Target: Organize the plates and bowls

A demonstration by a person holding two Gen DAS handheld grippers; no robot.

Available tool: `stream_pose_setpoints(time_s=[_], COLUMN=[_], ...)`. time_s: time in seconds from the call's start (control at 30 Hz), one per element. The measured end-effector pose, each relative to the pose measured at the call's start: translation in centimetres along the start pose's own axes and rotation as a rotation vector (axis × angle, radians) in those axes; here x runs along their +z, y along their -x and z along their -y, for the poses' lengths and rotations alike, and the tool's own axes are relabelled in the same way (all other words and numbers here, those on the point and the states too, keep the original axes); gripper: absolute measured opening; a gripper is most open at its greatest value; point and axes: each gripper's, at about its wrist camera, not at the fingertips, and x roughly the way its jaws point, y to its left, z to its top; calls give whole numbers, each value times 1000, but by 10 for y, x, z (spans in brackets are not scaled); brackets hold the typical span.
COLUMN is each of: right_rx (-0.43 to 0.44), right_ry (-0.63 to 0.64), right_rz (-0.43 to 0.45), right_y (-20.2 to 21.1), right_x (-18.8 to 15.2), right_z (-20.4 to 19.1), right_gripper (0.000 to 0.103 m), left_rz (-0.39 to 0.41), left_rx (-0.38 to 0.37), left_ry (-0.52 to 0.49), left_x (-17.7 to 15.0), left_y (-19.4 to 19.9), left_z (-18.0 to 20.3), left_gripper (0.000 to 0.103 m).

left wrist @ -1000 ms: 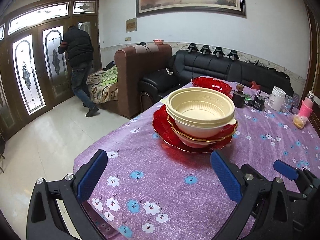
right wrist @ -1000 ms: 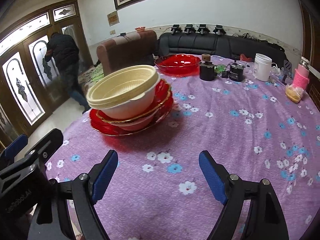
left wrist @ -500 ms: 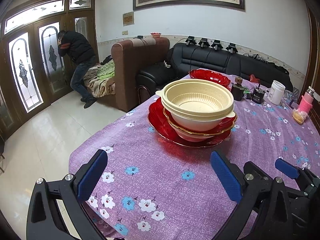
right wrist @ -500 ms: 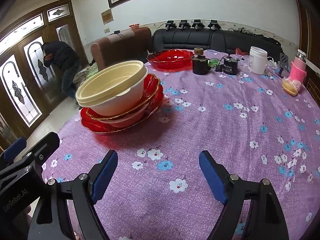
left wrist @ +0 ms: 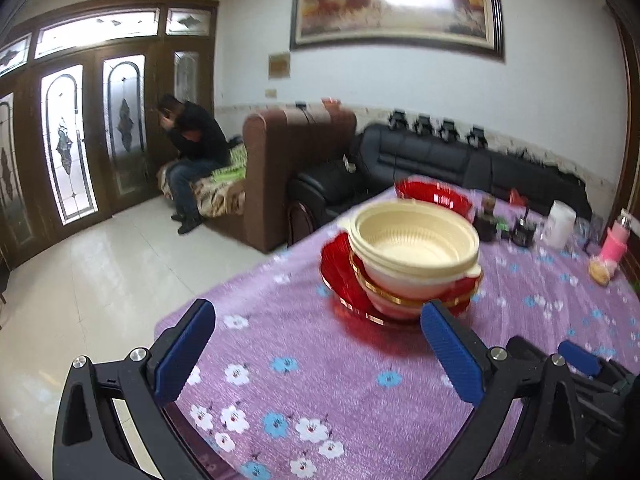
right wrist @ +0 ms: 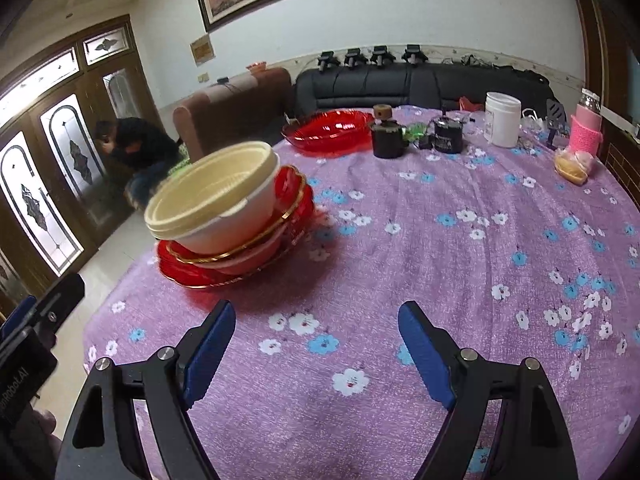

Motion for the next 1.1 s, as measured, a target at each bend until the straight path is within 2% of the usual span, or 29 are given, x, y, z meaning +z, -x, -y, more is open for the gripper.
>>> stream_pose_setpoints(time_s=[0.13,0.33,0.57,0.67,0.87,1.1], right_rx=[29,50,41,39,25,18], right_ry=[42,90,75,74,79,73], right_rz=[33,32,8,4,-6,-20], right_y=[7,4,-3,-5,-8,-13], right_x=[-1,-2,-5,-7,-9,-11], right_z=[-15,-35,-30,-30,-30,-30], right_gripper=[88,88,88,88,88,88], left_rz=[47,-22,-96,-126,-170,-183], left_rx=[9,24,47,69,75,67], left_ry=[10,4,14,-21,-44,-50], left_x=[2,-2,-7,-12,-19,-20], left_y=[8,-7,-23,-29,-37,-41], left_z=[-5,-7,-15,-11,-9,-10], left_gripper=[103,103,103,103,103,103])
